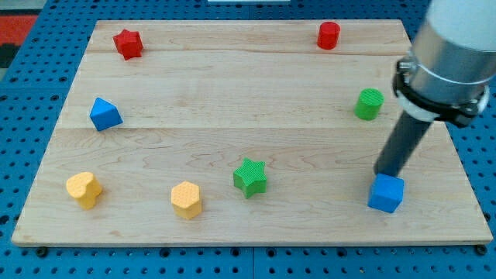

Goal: Move the yellow hexagon to the top right of the yellow heart

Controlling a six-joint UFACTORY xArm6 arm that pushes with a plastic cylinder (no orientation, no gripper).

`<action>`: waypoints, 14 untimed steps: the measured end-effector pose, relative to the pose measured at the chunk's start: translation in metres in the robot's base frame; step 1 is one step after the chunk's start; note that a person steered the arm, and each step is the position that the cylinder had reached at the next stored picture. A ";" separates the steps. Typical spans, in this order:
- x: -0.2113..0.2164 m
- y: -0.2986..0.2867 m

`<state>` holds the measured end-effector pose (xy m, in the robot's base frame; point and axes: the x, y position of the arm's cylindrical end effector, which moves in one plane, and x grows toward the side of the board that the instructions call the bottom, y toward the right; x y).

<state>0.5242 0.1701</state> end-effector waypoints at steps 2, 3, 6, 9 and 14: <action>-0.012 -0.074; -0.014 -0.133; -0.017 -0.255; -0.026 -0.310; 0.039 -0.315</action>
<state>0.5630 -0.1453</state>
